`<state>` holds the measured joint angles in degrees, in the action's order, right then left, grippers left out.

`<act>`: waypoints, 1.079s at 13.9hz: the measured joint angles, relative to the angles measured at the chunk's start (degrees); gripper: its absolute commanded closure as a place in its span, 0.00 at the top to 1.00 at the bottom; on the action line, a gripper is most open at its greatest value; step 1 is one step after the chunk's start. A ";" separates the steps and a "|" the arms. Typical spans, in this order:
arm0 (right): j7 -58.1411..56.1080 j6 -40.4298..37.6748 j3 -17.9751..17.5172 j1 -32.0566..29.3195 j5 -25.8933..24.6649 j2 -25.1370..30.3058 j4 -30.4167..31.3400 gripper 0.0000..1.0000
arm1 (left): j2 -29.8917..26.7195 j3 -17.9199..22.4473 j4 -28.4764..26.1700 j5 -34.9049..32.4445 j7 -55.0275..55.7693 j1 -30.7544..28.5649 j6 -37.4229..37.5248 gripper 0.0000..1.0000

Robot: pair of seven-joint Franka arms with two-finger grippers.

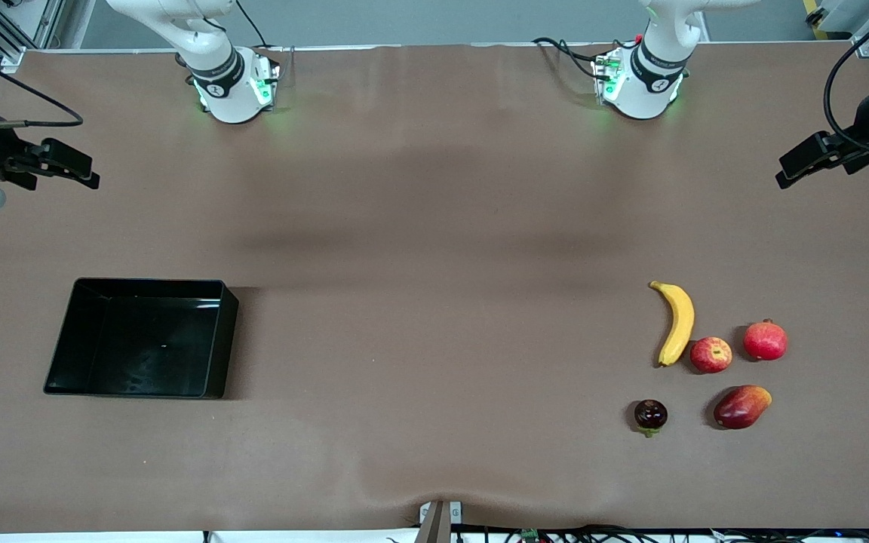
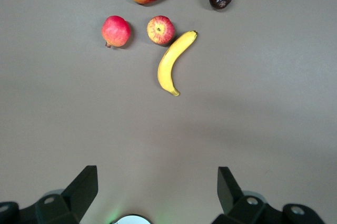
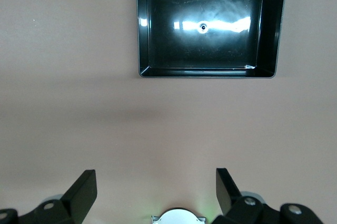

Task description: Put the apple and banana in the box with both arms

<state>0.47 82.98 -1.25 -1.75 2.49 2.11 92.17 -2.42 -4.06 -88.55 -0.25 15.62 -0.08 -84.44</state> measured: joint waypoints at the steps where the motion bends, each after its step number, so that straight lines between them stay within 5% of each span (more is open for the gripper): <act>1: 0.00 0.01 -0.01 0.01 0.00 0.00 0.00 1.00 | 0.00 0.00 0.00 0.00 0.00 0.00 0.01 1.00; 15: -0.01 0.06 -0.10 0.10 0.00 0.00 0.00 1.00 | -0.14 0.02 2.06 -1.77 -0.01 -0.06 3.64 1.00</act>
<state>0.46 83.04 -1.36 -1.65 2.49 2.11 92.17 -2.56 -4.05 -86.48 -2.02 15.61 -0.15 -80.80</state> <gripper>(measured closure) 0.000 0.000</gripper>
